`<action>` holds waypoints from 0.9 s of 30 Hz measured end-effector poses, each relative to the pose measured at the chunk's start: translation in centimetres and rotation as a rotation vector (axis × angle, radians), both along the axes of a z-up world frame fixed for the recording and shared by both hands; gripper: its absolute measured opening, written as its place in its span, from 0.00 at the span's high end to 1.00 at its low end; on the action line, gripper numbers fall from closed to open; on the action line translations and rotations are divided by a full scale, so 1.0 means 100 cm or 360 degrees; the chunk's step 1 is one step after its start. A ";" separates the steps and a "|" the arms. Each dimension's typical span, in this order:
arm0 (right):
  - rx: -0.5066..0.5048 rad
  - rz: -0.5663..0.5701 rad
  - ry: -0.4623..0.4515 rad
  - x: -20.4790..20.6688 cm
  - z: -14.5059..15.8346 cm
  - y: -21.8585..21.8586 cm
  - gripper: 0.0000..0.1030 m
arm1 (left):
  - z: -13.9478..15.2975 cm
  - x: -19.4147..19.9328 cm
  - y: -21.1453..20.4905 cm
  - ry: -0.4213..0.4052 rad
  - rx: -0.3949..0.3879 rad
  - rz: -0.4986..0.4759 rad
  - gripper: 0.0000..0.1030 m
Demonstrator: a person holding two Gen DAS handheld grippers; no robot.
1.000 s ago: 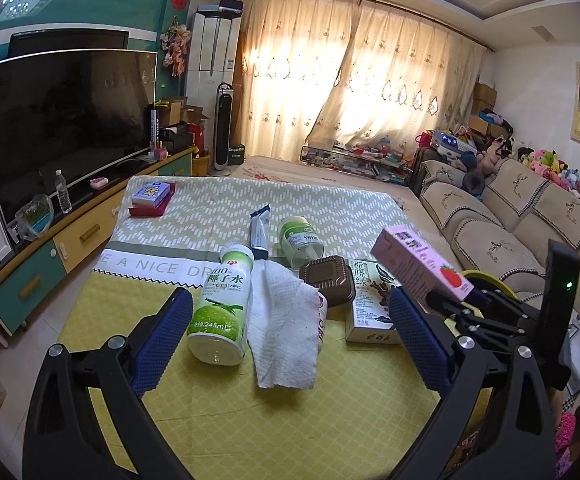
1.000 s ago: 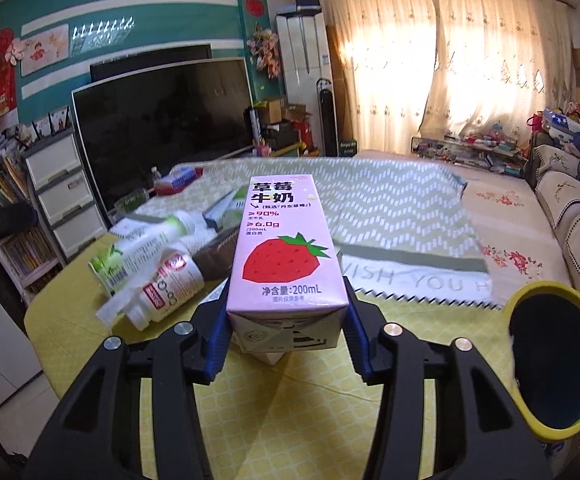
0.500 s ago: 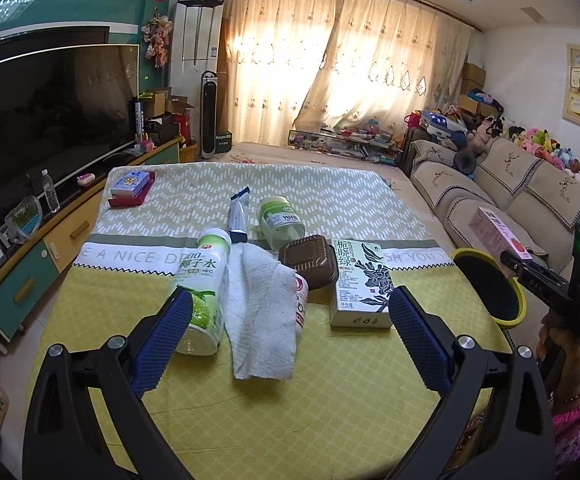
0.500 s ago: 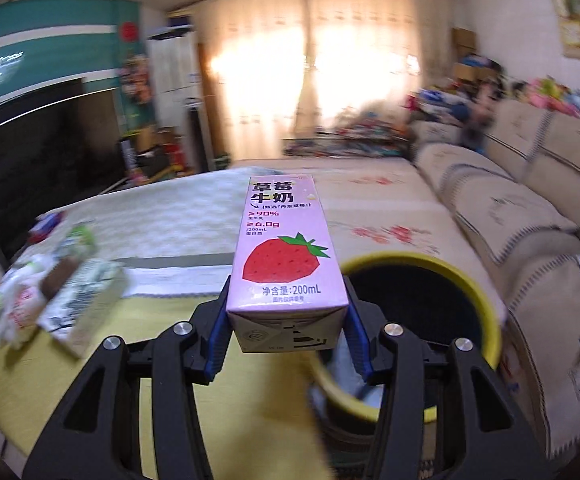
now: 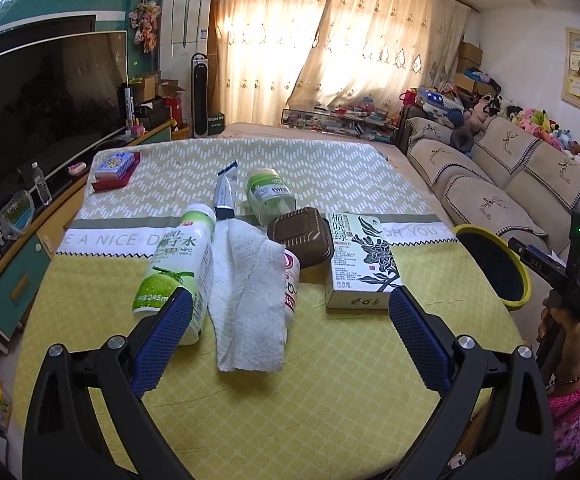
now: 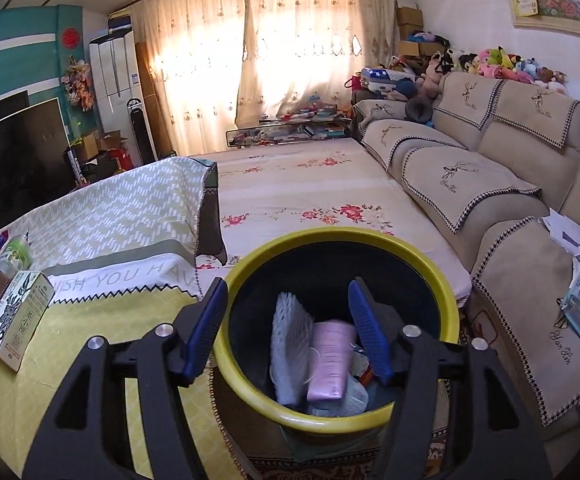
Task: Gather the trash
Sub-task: 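Drop the strawberry milk carton into the yellow bin, then grasp the green coconut water bottle with the left gripper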
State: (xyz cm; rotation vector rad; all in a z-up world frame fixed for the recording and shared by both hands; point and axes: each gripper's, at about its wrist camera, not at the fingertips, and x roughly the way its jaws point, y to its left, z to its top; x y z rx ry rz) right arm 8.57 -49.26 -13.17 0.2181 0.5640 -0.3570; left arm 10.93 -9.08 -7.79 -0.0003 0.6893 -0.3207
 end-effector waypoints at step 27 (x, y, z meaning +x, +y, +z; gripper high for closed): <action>0.0019 0.0195 0.0045 0.010 -0.004 0.035 0.41 | -0.022 0.069 0.062 0.0129 0.0142 0.0185 0.28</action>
